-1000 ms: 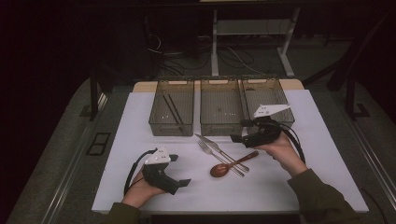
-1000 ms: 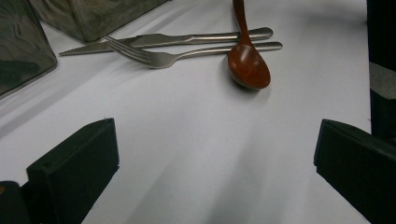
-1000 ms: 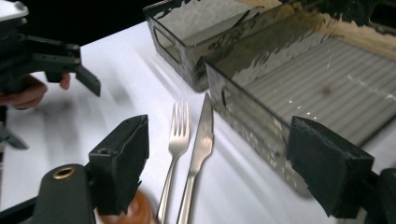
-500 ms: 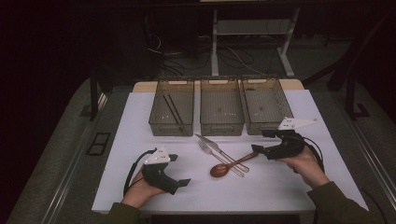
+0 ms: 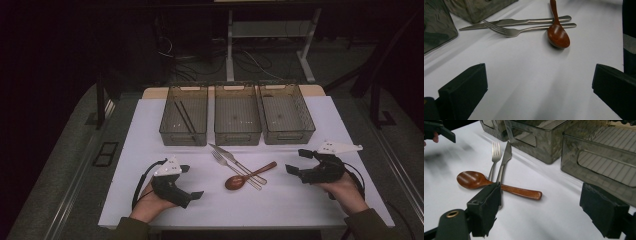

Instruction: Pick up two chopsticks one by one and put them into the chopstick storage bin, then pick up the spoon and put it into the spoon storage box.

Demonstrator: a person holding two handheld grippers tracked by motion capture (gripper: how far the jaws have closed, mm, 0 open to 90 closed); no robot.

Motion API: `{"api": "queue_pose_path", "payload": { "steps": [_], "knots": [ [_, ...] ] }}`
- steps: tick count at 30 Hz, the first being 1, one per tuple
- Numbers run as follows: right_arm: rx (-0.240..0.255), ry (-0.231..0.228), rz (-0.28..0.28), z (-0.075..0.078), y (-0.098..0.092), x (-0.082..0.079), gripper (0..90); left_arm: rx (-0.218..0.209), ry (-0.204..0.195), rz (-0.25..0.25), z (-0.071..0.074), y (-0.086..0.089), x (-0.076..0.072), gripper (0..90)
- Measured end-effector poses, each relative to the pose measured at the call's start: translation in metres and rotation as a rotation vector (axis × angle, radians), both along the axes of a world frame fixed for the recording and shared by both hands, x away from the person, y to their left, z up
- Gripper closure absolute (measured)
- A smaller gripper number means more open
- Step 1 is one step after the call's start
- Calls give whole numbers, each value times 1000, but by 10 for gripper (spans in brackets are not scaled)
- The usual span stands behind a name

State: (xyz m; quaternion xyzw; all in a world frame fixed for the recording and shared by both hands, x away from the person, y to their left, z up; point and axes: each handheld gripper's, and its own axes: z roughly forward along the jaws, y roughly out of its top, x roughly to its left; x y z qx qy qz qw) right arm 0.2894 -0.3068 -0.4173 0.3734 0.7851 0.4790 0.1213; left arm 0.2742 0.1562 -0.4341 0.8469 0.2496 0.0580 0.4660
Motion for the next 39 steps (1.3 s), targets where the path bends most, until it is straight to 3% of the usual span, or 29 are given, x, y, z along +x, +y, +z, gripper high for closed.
{"api": "queue_pose_path", "payload": {
  "steps": [8, 19, 25, 30, 39],
  "knots": [
    [-27, -21, -17, -12, -6, -13, 139, 6, -1, 0, 1, 0, 0, 0],
    [7, -17, -17, -20, -10, -24, 132, -1, 1, 5, 0, 1, 0, 0],
    [-17, -16, 1, -24, -4, -24, 132, 7, -12, 9, 1, 1, 3, 0],
    [-8, -10, 1, -23, -4, -24, 132, -10, -9, 20, 3, -1, 5, 5],
    [-16, -2, 7, -22, -1, -21, 137, -28, -33, 4, 10, -15, 9, 135]
  ]
}}
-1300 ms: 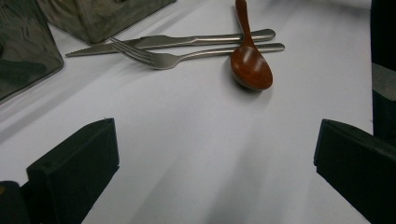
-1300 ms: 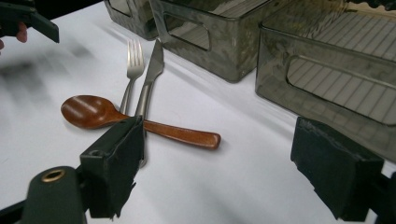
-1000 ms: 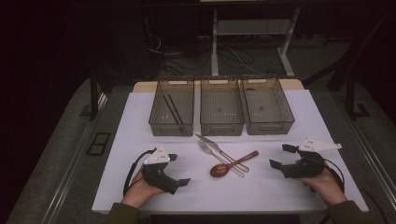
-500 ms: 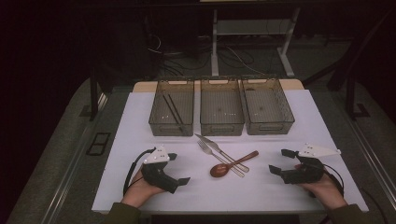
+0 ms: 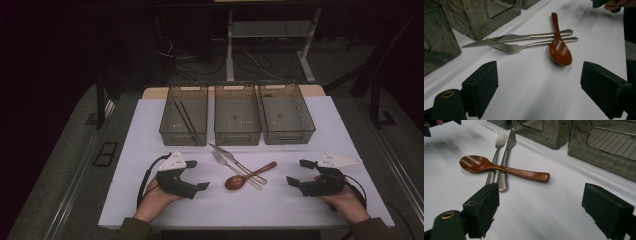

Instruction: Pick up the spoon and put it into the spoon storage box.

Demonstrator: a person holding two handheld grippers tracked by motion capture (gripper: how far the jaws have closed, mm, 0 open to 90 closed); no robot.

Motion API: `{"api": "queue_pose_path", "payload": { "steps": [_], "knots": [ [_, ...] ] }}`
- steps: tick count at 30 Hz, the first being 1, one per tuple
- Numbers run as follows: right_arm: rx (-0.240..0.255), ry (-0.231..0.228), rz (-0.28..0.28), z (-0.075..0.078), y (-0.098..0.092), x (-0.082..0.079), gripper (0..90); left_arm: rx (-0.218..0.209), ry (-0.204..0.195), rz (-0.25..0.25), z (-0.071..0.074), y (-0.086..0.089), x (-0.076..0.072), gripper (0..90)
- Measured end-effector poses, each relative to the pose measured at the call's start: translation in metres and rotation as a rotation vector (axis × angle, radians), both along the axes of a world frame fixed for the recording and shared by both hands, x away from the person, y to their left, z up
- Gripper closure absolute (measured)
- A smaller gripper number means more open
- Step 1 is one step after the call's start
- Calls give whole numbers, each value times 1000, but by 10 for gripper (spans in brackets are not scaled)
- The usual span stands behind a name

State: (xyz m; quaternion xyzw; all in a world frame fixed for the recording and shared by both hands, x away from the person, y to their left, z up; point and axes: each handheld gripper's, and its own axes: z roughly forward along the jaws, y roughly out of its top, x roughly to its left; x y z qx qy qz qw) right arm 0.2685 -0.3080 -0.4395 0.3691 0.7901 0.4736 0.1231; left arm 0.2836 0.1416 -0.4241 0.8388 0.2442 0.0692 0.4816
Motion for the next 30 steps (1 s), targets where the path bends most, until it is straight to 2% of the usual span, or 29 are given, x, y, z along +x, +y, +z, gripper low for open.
{"api": "queue_pose_path", "payload": {
  "steps": [4, 7, 9, 11, 16, 24, 27, 30],
  "knots": [
    [-25, 16, 17, 1, 5, 4, 139, 8, 0, 1, -2, -2, 0, 131],
    [-42, 46, 39, 2, 11, 10, 142, 10, 3, 2, -4, -2, 0, 126],
    [-47, 63, 63, 3, 17, 14, 179, 19, 7, 1, -5, -2, 0, 122],
    [-58, 59, 68, 5, 22, 19, 241, 11, 9, 6, -6, -2, 0, 116],
    [-48, 55, 87, 8, 31, 29, 423, 9, 12, 14, -7, 0, -1, 98],
    [-46, 83, 128, 8, 52, 48, 709, 6, 21, 28, -9, 3, -2, 44],
    [-62, 100, 145, 6, 61, 55, 788, 8, 24, 30, -10, 4, -2, 41],
    [-74, 115, 154, 4, 68, 60, 830, 9, 27, 31, -11, 5, -3, 41]
  ]
}}
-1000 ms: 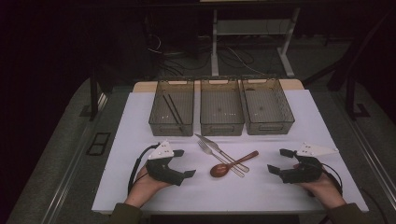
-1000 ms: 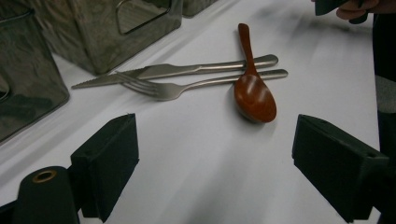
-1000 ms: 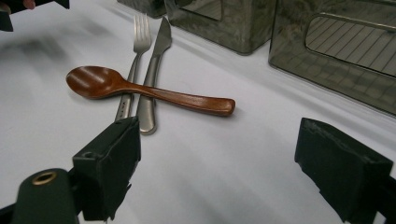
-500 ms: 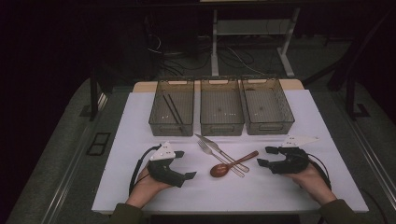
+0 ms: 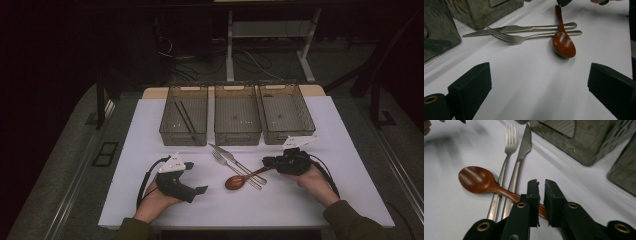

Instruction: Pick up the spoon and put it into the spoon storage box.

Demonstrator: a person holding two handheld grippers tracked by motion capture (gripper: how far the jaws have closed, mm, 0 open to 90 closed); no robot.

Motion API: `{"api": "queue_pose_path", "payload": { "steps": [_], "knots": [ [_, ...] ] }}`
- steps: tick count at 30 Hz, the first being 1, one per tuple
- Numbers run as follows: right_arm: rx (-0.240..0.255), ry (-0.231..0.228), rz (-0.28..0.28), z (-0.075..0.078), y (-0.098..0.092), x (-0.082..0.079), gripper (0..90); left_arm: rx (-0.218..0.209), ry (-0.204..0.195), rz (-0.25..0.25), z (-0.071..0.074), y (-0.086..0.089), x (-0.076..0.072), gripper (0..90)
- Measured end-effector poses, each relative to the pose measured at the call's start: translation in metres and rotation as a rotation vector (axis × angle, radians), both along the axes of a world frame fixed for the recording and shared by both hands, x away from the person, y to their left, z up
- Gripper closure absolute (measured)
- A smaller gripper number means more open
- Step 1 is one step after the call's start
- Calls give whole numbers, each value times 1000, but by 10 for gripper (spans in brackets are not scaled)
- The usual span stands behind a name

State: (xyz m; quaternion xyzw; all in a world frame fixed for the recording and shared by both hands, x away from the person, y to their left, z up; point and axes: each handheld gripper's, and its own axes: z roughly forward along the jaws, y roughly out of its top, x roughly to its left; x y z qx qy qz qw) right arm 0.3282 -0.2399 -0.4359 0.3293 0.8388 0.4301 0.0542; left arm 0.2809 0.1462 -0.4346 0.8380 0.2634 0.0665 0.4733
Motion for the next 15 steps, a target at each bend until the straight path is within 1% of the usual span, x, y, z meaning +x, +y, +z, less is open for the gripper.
{"api": "queue_pose_path", "payload": {
  "steps": [4, 5, 6, 11, 14, 15],
  "knots": [
    [-25, 14, 13, -5, 10, 8, 880, 3, -3, -5, 0, 1, 0, 41],
    [-40, 22, 15, -6, 12, 9, 885, 3, -3, -6, 0, 1, 0, 41],
    [-52, 25, 19, -8, 14, 11, 886, 3, -3, -6, 0, 1, -1, 41],
    [-77, 36, 36, -11, 23, 15, 887, 2, -2, -4, 0, 3, -1, 41],
    [-95, 40, 51, -12, 27, 14, 887, 3, -1, -4, 0, 3, -1, 41],
    [-108, 44, 59, -13, 28, 14, 887, 1, 0, -4, 0, 3, -1, 41]
  ]
}}
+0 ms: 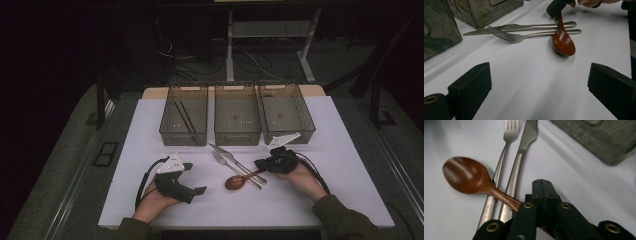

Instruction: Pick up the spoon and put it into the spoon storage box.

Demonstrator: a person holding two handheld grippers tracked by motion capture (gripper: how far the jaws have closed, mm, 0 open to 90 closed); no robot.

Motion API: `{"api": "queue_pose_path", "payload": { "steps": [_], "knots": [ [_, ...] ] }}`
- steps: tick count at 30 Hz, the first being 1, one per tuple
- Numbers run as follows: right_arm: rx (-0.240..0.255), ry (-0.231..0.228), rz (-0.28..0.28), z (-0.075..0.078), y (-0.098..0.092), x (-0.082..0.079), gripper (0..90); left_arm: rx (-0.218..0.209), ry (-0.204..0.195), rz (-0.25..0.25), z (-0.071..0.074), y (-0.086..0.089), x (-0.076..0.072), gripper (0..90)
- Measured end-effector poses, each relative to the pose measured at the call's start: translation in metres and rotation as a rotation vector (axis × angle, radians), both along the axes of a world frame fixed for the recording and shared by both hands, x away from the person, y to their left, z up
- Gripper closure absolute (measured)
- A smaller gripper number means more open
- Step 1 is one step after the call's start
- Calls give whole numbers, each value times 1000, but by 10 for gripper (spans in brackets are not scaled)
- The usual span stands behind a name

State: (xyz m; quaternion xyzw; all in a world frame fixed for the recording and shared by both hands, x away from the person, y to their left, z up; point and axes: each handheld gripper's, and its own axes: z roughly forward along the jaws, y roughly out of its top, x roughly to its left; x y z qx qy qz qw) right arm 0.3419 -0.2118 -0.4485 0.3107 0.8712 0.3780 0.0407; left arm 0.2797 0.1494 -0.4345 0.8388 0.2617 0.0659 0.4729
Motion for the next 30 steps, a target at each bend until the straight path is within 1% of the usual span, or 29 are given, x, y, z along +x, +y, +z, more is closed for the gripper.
{"api": "queue_pose_path", "payload": {
  "steps": [4, 11, 14, 16, 19, 25, 30],
  "knots": [
    [-18, 10, 13, -2, 1, 0, 888, -2, -2, 1, 0, 1, 0, 41],
    [-36, 32, 33, 1, -2, -3, 888, -4, 1, 2, 0, 2, -1, 41],
    [-45, 45, 48, 2, -3, -7, 888, -6, 1, 3, 0, 3, -1, 41],
    [-48, 45, 55, 2, -3, -8, 888, -7, 1, 3, 0, 3, -1, 41],
    [-57, 47, 77, 3, -3, -14, 888, -7, 2, 2, 0, 3, -1, 41],
    [-61, 47, 81, 5, -8, -20, 888, -6, 2, -1, 0, 3, -2, 41],
    [-50, 49, 88, 7, -12, -23, 888, -5, 2, -3, 0, 3, -2, 41]
  ]
}}
